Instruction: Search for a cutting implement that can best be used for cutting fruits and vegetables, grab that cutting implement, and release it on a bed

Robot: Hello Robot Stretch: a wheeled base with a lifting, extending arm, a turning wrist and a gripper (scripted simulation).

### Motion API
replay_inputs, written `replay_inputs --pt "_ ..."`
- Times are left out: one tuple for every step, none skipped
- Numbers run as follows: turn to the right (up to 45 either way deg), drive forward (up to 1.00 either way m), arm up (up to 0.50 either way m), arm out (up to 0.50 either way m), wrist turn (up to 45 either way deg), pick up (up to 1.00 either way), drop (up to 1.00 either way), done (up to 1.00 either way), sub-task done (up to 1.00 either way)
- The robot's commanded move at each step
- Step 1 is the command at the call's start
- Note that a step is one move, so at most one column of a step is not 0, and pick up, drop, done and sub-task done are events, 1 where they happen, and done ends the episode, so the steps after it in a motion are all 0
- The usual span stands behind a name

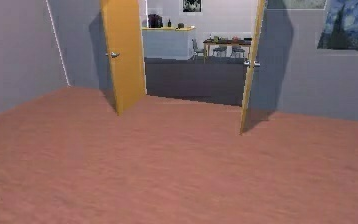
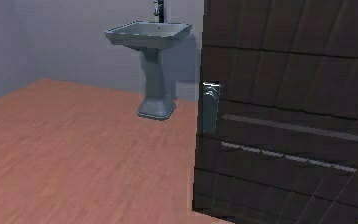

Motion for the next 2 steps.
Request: replay_inputs --pt "3.0 0.0 0.0 0.0 0.0 0.0 0.0 0.0 0.0" --pt "0.0 1.0 0.0 0.0 0.0 0.0 0.0 0.0 0.0"
